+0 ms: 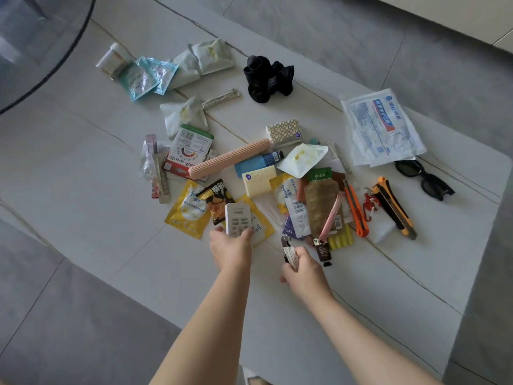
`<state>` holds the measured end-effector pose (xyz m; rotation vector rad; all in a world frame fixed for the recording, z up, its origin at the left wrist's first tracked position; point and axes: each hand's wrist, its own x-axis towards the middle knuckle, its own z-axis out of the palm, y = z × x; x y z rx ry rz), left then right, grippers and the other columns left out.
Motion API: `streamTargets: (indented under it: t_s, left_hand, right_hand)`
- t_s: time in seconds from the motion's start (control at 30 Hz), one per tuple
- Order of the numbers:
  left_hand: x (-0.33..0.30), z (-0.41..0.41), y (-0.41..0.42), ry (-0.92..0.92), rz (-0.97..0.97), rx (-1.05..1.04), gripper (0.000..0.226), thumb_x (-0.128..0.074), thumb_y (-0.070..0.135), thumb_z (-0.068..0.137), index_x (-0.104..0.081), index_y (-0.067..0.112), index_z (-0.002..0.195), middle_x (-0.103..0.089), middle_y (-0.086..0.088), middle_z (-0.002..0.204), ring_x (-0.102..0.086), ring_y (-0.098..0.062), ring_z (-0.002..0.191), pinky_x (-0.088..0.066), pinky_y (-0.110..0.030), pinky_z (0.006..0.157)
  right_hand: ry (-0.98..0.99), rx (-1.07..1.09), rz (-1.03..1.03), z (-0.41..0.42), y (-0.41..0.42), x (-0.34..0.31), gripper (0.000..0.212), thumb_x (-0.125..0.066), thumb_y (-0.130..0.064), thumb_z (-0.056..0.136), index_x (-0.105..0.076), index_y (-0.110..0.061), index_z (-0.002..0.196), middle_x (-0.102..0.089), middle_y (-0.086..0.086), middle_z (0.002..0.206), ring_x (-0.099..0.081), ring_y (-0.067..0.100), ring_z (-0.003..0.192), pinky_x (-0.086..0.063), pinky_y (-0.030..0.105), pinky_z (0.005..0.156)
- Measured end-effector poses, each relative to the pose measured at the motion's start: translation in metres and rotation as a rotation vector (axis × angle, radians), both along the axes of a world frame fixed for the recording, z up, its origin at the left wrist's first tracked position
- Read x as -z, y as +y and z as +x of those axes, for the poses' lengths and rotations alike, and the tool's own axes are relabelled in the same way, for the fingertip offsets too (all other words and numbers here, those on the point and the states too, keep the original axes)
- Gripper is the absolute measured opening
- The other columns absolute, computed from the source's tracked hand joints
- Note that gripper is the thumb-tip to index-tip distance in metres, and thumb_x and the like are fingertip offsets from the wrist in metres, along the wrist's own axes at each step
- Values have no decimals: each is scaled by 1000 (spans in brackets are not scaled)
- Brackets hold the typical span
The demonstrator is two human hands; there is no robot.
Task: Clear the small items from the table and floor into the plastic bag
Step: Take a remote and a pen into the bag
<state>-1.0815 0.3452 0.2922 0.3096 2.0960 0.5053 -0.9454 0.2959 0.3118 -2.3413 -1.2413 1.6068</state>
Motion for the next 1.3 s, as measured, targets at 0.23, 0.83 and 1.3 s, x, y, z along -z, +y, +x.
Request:
streamTargets:
  t_s: [0.23,0.83,1.3]
  left_hand:
    - [-9,0,-10,-220,-8,-62,30,-71,18,82,-59,4,106,-65,-11,96,-60,-19,65,-42,-25,48]
    - [-210,-52,-108,-372,197,-242,28,-63,22,90,-56,6,112,-65,-13,93,-62,-28,76,-49,-31,61]
    - [-392,-171,-268,-382,591,-707,20,-57,13,93,-57,0,108,-67,-17,88,-69,-22,59,-52,-28,43]
  right_hand:
    - [14,-7,2,6,-8,-11,13,-49,-21,89,-52,-19,102,-70,4,83,-62,15,71,-44,26,63]
    - [488,169,-22,-26,-24,-199,16,-60,-3,88,-50,-15,89,-64,8,84,-68,23,79,-51,38,73]
    - [664,-349,-71,-181,-102,-377,16,-44,6,93,-57,-2,99,-63,10,82,-65,16,71,-51,30,67]
